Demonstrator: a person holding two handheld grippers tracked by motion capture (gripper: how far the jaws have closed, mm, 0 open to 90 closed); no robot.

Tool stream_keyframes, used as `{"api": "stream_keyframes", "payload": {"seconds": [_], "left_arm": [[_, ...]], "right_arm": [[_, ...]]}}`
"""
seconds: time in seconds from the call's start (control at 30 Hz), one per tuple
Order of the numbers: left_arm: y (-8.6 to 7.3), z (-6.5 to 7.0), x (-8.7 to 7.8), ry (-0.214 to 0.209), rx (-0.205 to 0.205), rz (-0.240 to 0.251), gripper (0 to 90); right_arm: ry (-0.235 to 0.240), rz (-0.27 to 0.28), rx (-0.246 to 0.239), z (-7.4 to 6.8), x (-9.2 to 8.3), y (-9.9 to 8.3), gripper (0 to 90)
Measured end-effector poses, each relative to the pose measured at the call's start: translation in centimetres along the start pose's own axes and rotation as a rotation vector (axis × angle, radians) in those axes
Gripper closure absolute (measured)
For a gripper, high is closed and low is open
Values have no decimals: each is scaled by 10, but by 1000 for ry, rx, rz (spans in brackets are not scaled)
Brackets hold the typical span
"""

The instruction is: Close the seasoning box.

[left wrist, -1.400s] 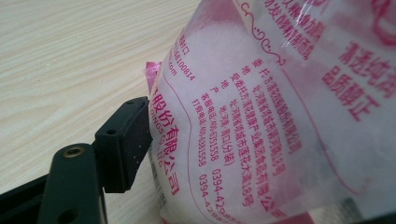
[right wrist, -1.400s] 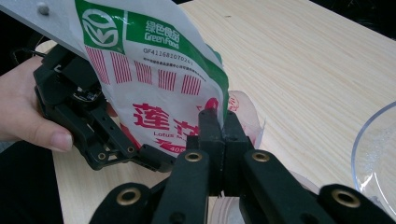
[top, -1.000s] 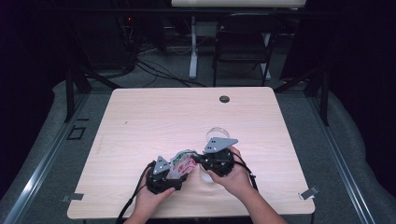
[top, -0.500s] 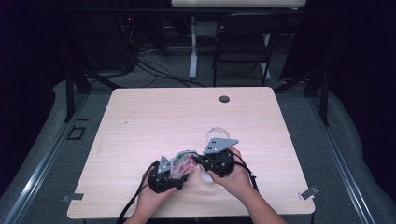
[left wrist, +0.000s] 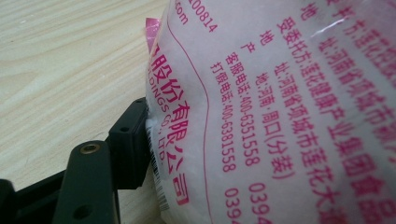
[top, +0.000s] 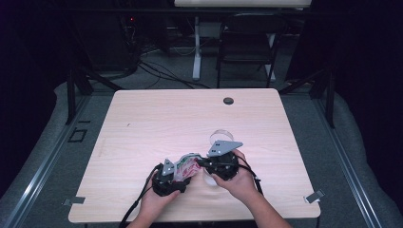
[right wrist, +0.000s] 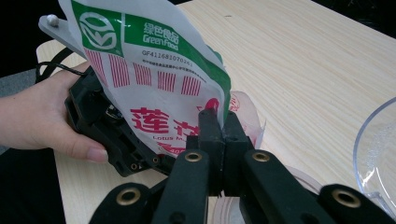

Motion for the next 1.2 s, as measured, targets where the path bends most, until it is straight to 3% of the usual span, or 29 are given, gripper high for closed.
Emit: {"api": "stream_keyframes", "payload": {"seconds": [0.43, 0.63, 0.8, 1.2], "left_arm": [[1, 2, 0, 37, 25, -11, 423], [0, 1, -1, 40, 22, -7, 512], [0, 1, -1, 36, 13, 1, 538], [3, 3, -5, 51, 38, 17, 595]], "right_arm": [[5, 3, 8, 0, -1, 0, 900], [1, -1, 1, -1, -1, 1, 900], [10, 0, 8, 0, 0, 1, 900], [13, 9, 6, 0, -2, 2, 900]]}}
Point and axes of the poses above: each handheld gripper's, and its own axes: x roughly forward along the jaws, y roughly out of its top, z roughly to its right, the point moved 4 cm from there along x, roughly forward along the jaws, and after that the axes turned 8 degrees about x, right-handed, at the moved point
